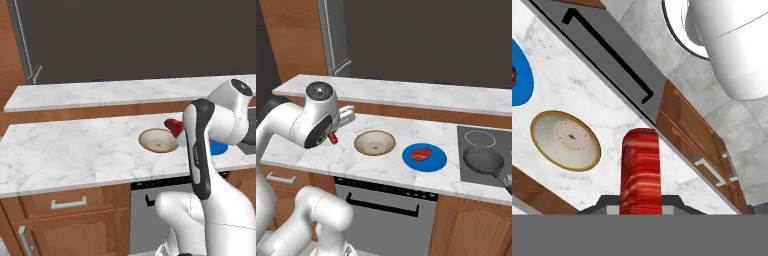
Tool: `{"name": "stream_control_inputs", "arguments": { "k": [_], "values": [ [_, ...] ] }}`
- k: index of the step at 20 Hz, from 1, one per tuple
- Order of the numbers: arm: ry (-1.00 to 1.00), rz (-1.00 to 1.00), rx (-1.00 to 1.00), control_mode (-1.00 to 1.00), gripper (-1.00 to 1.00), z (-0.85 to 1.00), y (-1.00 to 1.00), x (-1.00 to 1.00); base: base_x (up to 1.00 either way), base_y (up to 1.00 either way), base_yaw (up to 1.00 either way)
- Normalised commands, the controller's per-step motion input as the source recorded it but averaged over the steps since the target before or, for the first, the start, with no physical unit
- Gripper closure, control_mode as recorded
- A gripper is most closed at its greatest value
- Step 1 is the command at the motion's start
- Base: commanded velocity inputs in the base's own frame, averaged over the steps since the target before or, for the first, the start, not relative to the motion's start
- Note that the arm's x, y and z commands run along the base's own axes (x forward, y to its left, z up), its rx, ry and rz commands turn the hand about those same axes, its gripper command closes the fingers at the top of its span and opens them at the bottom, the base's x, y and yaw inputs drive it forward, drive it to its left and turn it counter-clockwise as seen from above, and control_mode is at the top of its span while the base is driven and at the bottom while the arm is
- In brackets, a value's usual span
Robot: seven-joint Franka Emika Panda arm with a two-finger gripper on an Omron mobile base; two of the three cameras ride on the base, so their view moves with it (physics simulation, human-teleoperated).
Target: Place one of the steaks on the plate and the other in the bowl. Then place the bowl in the fridge.
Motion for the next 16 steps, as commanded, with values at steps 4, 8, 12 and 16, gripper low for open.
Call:
{"name": "stream_control_inputs", "arguments": {
  "k": [4,8,12,16],
  "values": [
    [0.33,0.00,0.00,-1.00,1.00,-0.33,-0.23,0.37,0.00,0.00,0.00],
    [0.21,0.00,0.00,-1.00,1.00,-0.45,-0.21,0.47,0.00,0.00,0.00],
    [0.06,0.00,0.00,-1.00,1.00,-0.59,-0.16,0.46,0.00,0.00,0.00],
    [0.00,0.00,0.00,-1.00,1.00,-0.49,-0.03,0.41,0.00,0.00,0.00]
  ]
}}
